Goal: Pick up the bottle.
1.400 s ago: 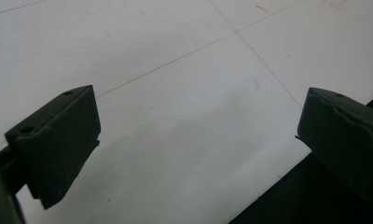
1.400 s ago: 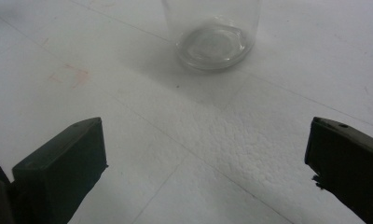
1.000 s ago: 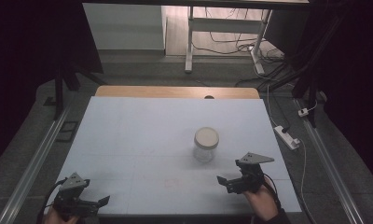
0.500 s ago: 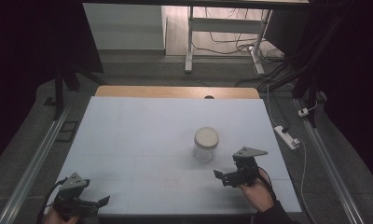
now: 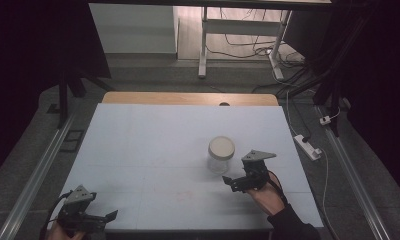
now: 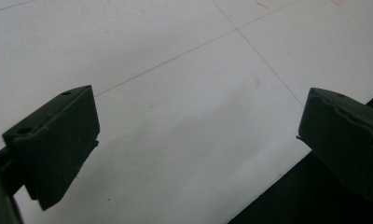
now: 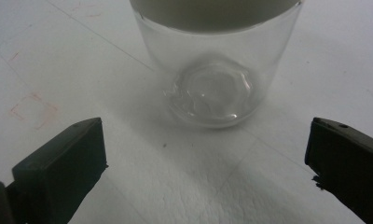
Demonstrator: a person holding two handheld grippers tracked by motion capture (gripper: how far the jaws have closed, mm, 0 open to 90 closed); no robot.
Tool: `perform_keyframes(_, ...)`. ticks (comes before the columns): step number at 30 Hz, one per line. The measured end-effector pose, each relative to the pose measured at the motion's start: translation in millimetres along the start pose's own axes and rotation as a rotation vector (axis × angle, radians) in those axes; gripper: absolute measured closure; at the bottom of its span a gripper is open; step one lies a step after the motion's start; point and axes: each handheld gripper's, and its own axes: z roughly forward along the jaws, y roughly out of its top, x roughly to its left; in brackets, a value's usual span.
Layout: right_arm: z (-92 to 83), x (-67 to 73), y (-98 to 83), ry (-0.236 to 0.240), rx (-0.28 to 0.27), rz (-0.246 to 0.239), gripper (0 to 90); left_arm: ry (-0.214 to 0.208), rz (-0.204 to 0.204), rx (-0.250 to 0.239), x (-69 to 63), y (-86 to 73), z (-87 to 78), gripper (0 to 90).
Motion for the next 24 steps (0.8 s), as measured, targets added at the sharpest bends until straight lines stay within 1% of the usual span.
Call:
perform_keyframes(5,7.6,-1.9,5.1,-0.003,0.007,-0.006,0.0,0.000,-0.001,0.001,-0.4,0.2,0.2,0.0)
perform_keyframes(9,12.5,-2.1,8.6,-0.001,0.005,-0.018,0.0,-0.001,0.002,0.002,-0.3,0.1,0.3,0.0)
perform_keyframes(11,17.7,-1.8,12.9,-0.001,0.001,-0.033,0.0,-0.001,0.002,0.002,-0.1,0.0,0.2,0.0)
perform_keyframes(13,21.3,-1.5,15.9,-0.003,-0.001,-0.037,0.0,-0.002,0.003,0.002,-0.1,0.0,0.2,0.0)
perform_keyframes(24,37.6,-3.9,29.0,0.003,-0.028,-0.040,0.0,-0.005,0.003,0.006,-0.2,0.2,0.6,0.0)
